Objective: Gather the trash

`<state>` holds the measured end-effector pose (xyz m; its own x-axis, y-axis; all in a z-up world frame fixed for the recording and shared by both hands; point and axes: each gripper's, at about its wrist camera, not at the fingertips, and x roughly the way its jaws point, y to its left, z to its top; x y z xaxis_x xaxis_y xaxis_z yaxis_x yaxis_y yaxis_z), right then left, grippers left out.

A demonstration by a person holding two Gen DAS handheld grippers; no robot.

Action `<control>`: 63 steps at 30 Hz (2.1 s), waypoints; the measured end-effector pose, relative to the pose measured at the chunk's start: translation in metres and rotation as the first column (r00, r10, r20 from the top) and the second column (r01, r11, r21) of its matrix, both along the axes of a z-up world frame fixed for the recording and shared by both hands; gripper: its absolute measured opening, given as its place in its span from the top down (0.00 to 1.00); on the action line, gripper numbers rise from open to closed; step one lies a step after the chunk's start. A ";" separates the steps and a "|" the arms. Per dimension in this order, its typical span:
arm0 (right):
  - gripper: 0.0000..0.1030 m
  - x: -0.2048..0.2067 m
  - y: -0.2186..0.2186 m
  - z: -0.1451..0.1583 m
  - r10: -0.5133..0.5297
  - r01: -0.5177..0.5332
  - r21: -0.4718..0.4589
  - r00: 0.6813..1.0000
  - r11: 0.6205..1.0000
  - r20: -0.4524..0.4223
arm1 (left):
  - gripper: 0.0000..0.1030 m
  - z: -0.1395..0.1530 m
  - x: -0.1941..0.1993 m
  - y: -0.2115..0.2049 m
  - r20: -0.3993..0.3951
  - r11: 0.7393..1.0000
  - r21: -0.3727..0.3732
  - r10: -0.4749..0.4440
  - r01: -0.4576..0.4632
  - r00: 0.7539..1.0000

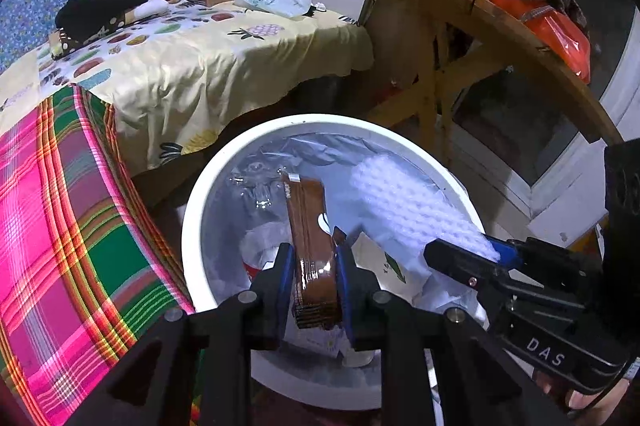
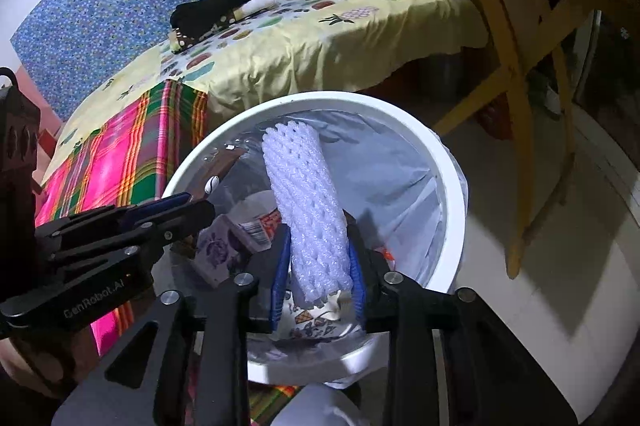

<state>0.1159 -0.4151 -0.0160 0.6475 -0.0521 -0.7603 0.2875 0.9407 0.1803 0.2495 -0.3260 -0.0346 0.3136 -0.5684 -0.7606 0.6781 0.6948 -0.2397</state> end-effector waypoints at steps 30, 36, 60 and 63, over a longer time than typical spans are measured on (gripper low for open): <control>0.51 -0.035 0.069 0.034 0.093 -0.087 -0.072 0.992 0.994 0.083 | 0.61 0.055 -0.075 0.101 0.145 0.993 -0.015 0.116 -0.115 0.983; 0.51 -0.043 0.089 0.037 0.136 -0.128 -0.098 0.987 0.987 0.087 | 0.61 0.056 -0.095 0.133 0.149 0.985 -0.029 0.171 -0.168 0.974; 0.51 -0.095 0.117 0.039 0.223 -0.208 -0.121 0.967 0.971 0.126 | 0.61 0.063 -0.184 0.187 0.174 0.947 -0.047 0.320 -0.316 0.931; 0.51 -0.105 0.116 0.044 0.222 -0.205 -0.124 0.964 0.971 0.145 | 0.61 0.069 -0.195 0.186 0.185 0.947 -0.050 0.320 -0.317 0.929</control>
